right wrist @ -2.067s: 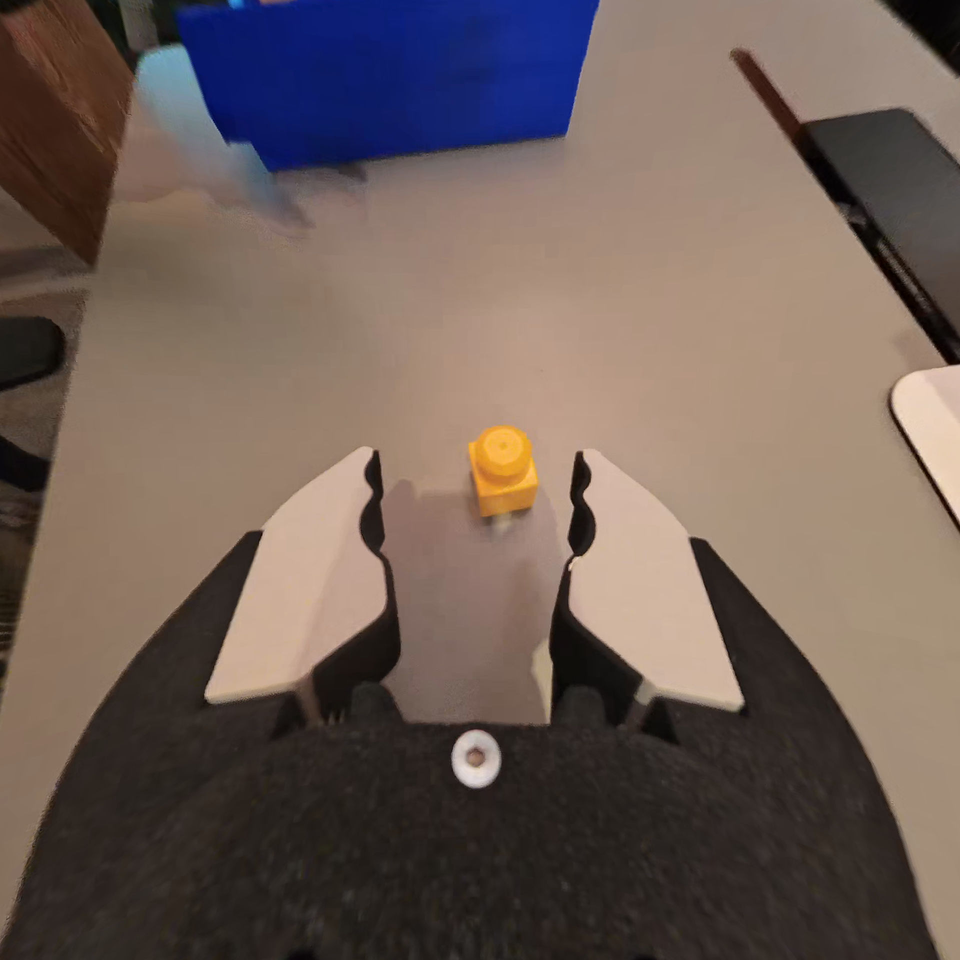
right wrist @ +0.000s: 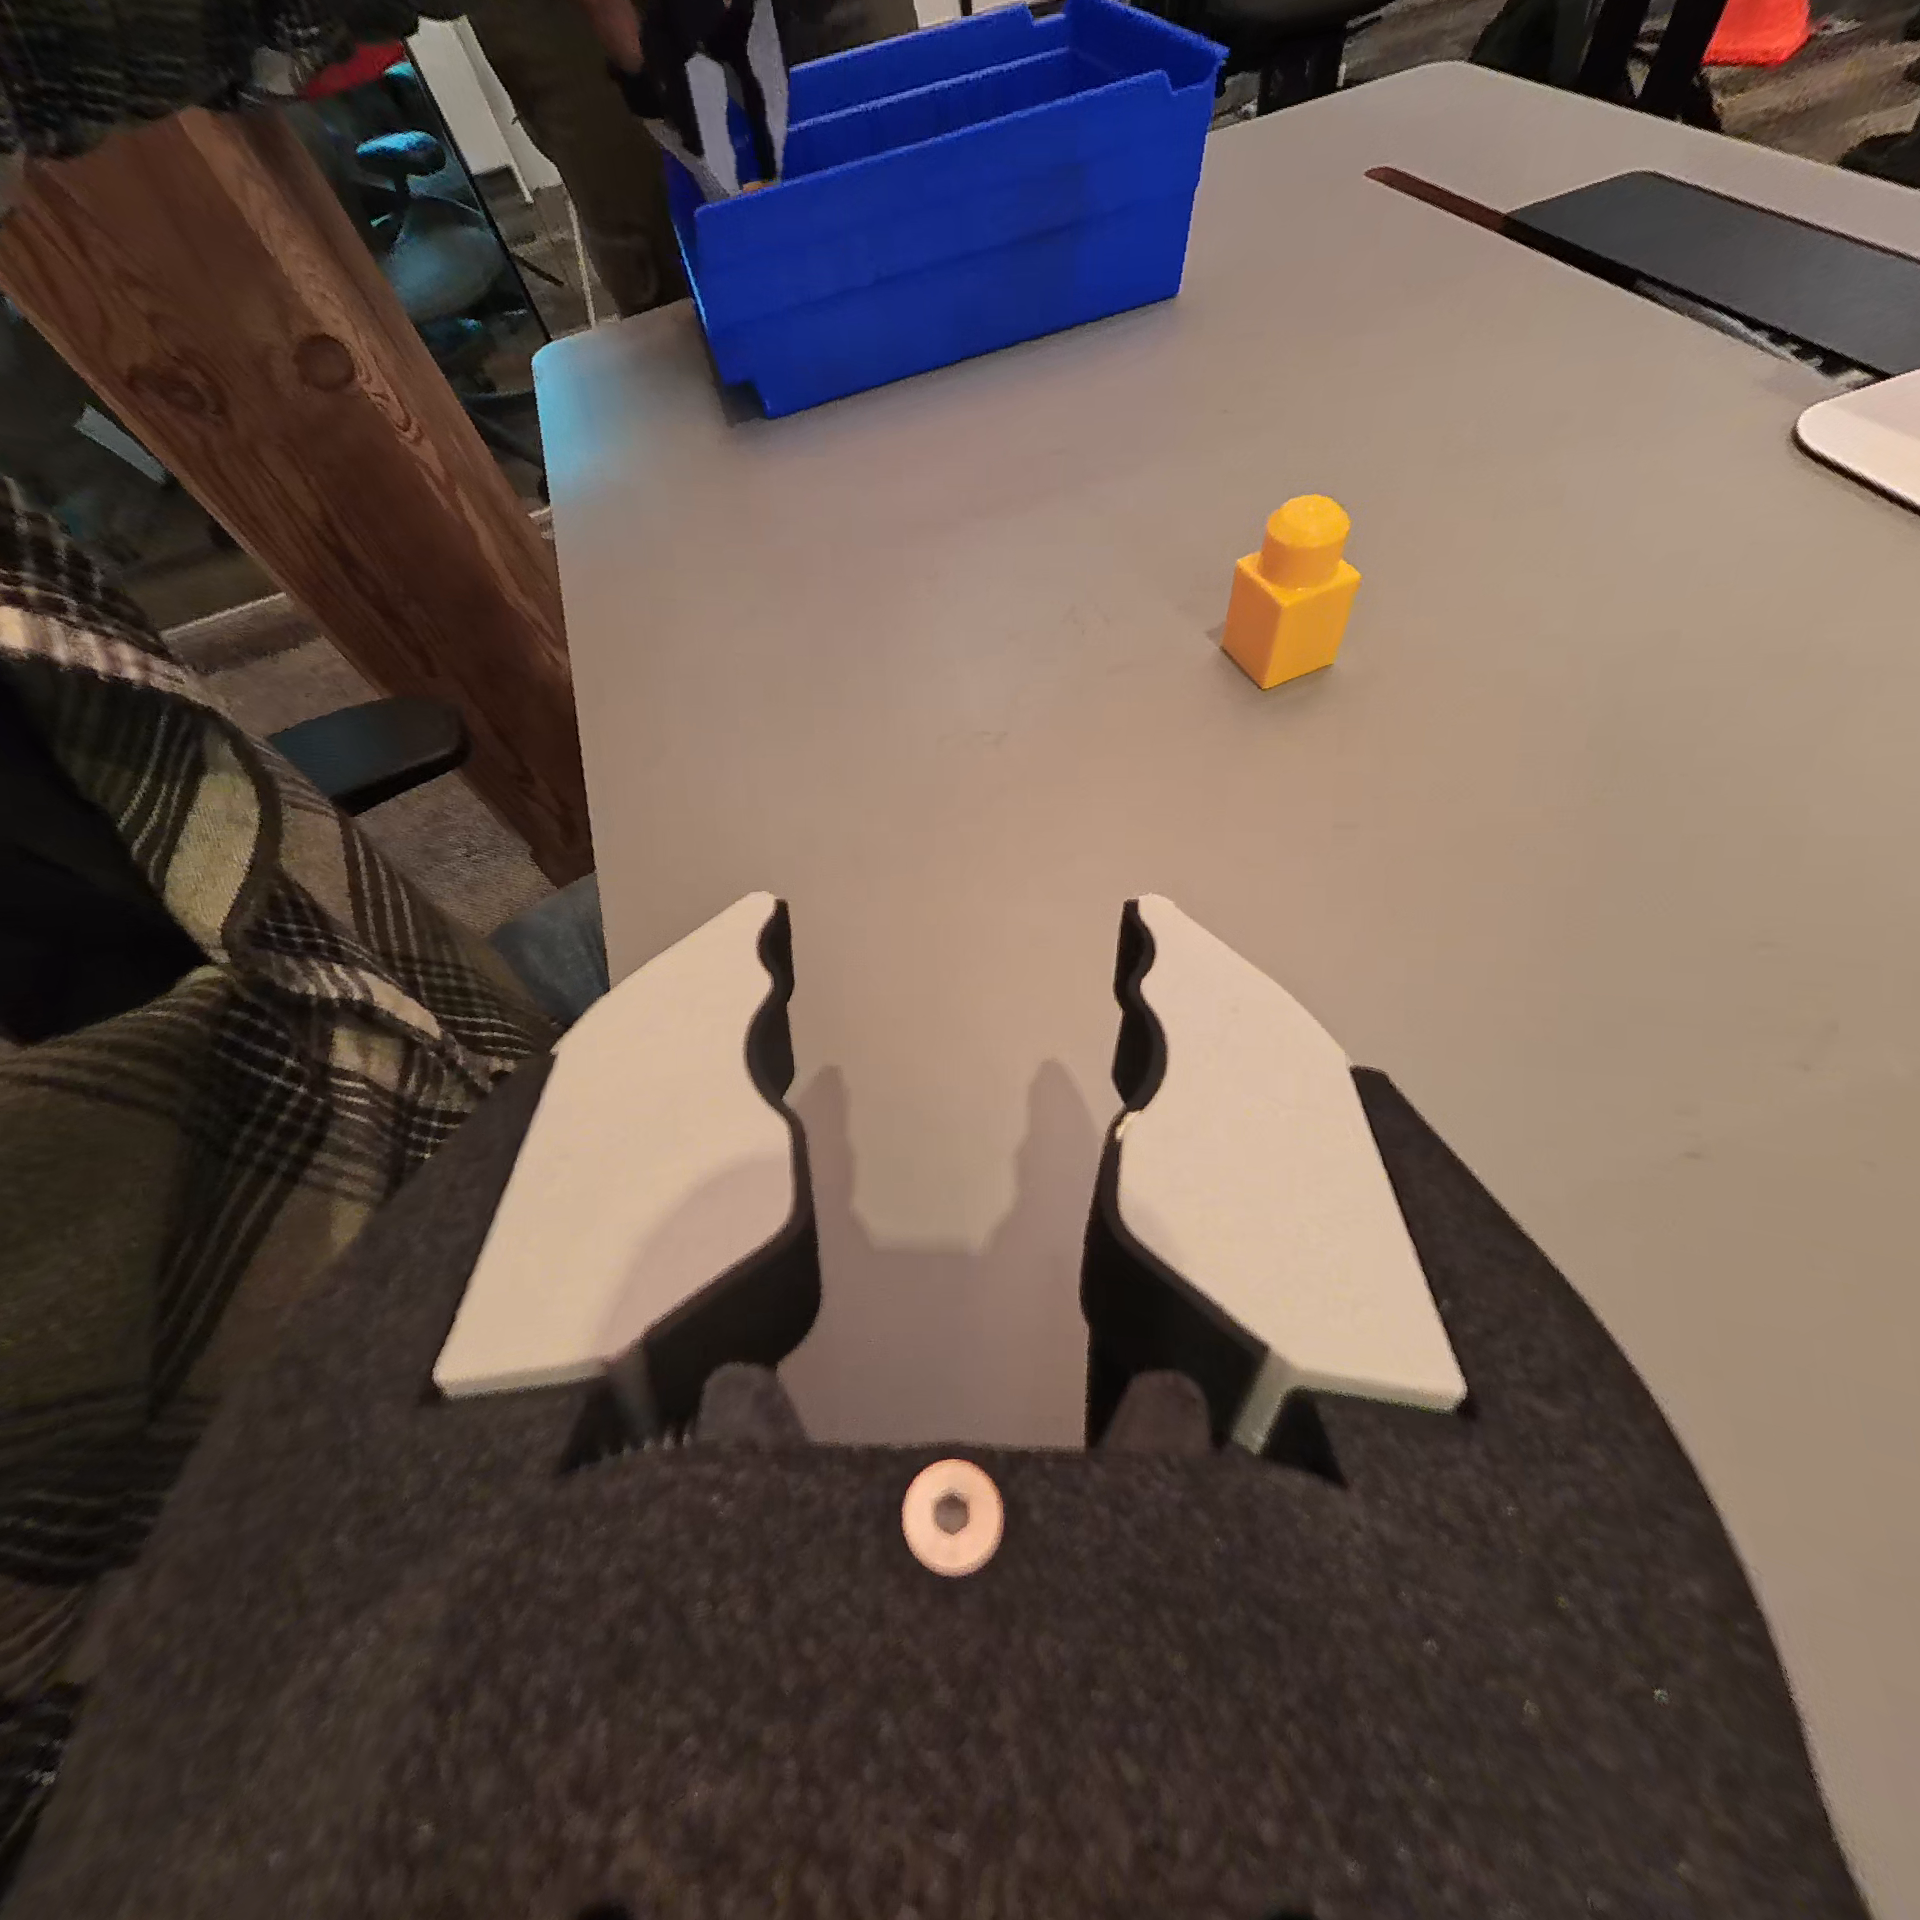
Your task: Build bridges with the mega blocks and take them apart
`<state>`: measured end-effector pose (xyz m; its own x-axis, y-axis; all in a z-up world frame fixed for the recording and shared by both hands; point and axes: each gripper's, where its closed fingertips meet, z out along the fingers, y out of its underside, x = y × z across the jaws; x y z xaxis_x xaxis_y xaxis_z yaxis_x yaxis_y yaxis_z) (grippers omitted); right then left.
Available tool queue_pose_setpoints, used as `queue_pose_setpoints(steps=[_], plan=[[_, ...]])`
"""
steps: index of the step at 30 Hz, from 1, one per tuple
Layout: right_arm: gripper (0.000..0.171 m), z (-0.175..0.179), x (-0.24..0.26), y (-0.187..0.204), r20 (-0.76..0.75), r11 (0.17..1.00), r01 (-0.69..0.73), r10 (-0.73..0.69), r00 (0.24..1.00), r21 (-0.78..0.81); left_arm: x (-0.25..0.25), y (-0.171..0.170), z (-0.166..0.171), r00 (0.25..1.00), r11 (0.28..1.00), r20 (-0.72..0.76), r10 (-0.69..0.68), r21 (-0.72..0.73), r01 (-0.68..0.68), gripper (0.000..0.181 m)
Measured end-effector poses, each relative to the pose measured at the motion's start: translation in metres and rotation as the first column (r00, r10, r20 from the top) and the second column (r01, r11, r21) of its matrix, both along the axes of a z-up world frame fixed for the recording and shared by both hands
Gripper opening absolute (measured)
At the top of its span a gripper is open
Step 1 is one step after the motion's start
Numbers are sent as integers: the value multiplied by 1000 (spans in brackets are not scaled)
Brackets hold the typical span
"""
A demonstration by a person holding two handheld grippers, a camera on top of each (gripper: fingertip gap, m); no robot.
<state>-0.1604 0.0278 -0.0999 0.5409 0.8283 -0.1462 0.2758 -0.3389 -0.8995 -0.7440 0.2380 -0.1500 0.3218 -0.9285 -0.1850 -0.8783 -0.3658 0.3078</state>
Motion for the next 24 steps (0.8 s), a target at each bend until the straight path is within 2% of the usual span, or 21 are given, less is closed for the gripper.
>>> queue_pose_setpoints(steps=[3,5,8,10,13,15,18,22,24], plan=[[59,-2,-3,3,-19,1000,-7,7,1000,-10,10,10,11,993,995,113,47,82,-56,33],[59,-2,-5,5,-26,1000,-19,18,1000,-9,21,17,25,968,983,238,84,142,-120,33],[59,2,-11,12,-35,999,-40,40,999,5,50,26,54,873,951,478,96,216,-223,33],[59,14,-18,23,-69,998,-53,56,996,34,80,31,79,757,924,651,62,249,-290,34],[59,40,-40,45,-141,992,-92,103,985,86,146,24,120,493,914,870,-25,219,-341,33],[59,58,-60,62,-175,983,-135,156,972,122,197,9,137,323,934,944,-63,170,-314,33],[59,80,-94,84,-208,967,-197,229,951,161,275,-23,151,110,966,988,-111,133,-222,33],[55,106,-125,104,-286,948,-263,305,908,178,356,-66,155,-82,990,990,-118,111,-85,33],[54,112,-133,110,-303,944,-288,325,896,161,382,-80,147,-112,995,989,-101,97,-36,33]])
